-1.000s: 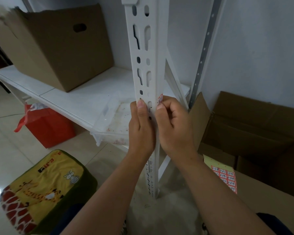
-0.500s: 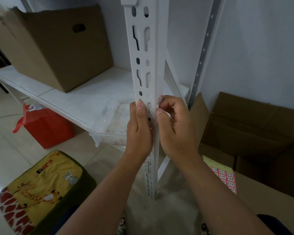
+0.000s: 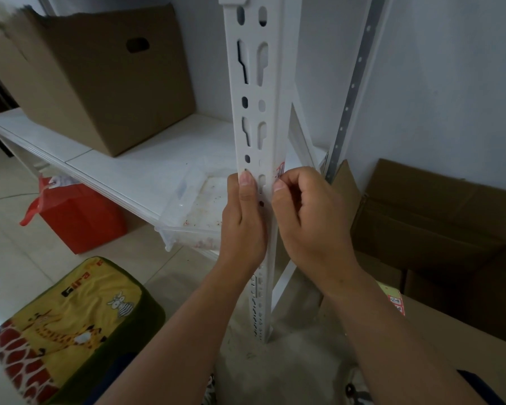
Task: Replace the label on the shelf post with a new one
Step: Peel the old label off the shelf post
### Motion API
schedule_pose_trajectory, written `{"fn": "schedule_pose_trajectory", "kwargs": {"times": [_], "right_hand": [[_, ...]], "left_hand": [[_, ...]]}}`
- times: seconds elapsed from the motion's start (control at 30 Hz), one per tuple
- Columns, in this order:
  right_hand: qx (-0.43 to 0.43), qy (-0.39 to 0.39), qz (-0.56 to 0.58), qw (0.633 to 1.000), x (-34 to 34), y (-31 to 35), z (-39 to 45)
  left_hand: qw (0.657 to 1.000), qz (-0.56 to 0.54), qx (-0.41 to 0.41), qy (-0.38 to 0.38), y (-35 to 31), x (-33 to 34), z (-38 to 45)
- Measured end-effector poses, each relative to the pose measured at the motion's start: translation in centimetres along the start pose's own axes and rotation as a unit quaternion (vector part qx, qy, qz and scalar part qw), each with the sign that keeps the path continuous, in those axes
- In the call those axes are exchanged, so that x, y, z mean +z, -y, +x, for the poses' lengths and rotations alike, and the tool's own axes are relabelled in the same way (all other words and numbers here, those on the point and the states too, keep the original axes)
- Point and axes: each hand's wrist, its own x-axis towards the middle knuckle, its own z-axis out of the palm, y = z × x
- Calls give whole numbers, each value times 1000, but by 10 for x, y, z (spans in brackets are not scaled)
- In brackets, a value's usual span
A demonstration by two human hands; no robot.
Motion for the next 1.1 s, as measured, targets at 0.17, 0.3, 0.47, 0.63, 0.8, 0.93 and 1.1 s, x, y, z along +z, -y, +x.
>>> {"fn": "schedule_pose_trajectory", "kwargs": {"times": [0.17, 0.3, 0.47, 0.63, 0.8, 0.93, 1.1], "right_hand": [[70, 41, 85, 993, -3, 9, 3], [111, 24, 157, 981, -3, 12, 3], [147, 17, 219, 965, -3, 13, 3], [175, 19, 255, 951, -1, 12, 2], [197, 28, 328, 923, -4, 9, 0], [152, 38, 266, 951, -4, 9, 0], [78, 34, 163, 983, 2, 5, -1]], "left_hand": [[1000, 1, 11, -20, 2, 4, 0], [999, -8, 7, -40, 3, 7, -1], [999, -17, 18, -27, 4, 5, 0], [999, -26, 12, -30, 3, 6, 0], [999, -21, 6, -24, 1, 4, -2], [999, -30, 7, -24, 2, 4, 0], [999, -50, 8, -15, 5, 3, 1]]}}
